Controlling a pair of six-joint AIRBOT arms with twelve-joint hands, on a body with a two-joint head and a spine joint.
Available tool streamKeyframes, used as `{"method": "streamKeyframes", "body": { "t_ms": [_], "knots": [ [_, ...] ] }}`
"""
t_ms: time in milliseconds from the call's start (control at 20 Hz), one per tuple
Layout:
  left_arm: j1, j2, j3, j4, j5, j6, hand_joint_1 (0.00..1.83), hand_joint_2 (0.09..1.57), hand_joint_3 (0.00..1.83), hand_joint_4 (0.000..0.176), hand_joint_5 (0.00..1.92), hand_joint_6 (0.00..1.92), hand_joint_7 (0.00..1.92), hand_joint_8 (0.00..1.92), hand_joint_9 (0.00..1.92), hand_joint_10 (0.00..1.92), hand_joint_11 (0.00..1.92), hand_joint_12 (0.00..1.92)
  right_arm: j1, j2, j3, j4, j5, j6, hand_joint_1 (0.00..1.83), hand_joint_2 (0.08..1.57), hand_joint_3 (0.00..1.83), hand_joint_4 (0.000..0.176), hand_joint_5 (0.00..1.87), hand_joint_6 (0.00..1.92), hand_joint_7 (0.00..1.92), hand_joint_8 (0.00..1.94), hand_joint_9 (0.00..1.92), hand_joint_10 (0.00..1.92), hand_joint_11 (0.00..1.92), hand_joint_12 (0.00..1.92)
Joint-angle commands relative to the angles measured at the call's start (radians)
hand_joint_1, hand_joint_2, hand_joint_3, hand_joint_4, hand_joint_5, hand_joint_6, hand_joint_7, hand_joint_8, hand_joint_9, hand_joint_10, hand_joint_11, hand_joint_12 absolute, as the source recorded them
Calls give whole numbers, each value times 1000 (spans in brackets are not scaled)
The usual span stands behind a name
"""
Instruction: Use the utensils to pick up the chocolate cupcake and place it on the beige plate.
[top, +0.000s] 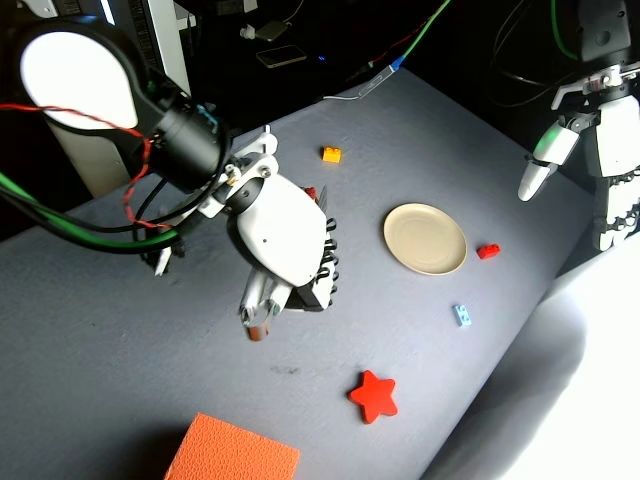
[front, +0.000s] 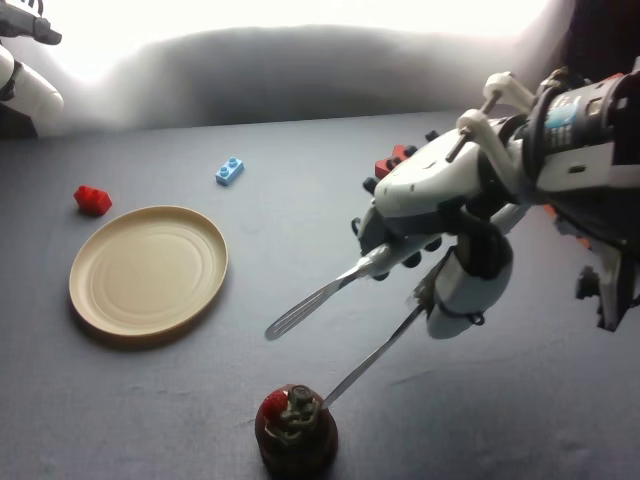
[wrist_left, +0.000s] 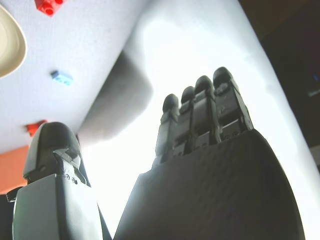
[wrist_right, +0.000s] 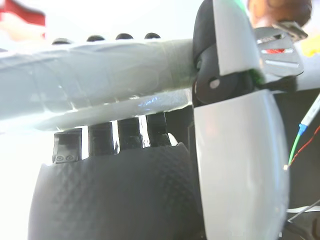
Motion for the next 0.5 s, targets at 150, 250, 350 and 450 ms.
{"method": "streamKeyframes", "body": {
  "t_ms": [150,250,350,450],
  "knots": [
    [-3,13,2,-14,-84,7,494,1035,2,0,91,0,29,0,40,0,1,50,8,-21,-1,39,33,6,1061,1196,0,0,559,581,463,1062,435,1340,411,1697],
    [-3,13,2,-14,-85,9,491,1039,2,0,89,3,38,4,47,4,17,66,0,-34,-1,39,32,9,1047,1221,5,0,545,579,466,1028,440,1321,423,1685],
    [-2,14,0,-14,-85,10,479,1040,1,0,76,2,30,2,37,1,1,74,-11,-42,-1,39,34,6,1031,1222,3,0,558,574,485,981,460,1305,445,1681],
    [-2,15,0,-13,-86,10,498,1030,0,0,104,2,50,0,58,0,0,140,-23,-48,3,38,37,1,1032,1243,0,0,493,925,469,1019,442,1330,418,1659]
  ]
}}
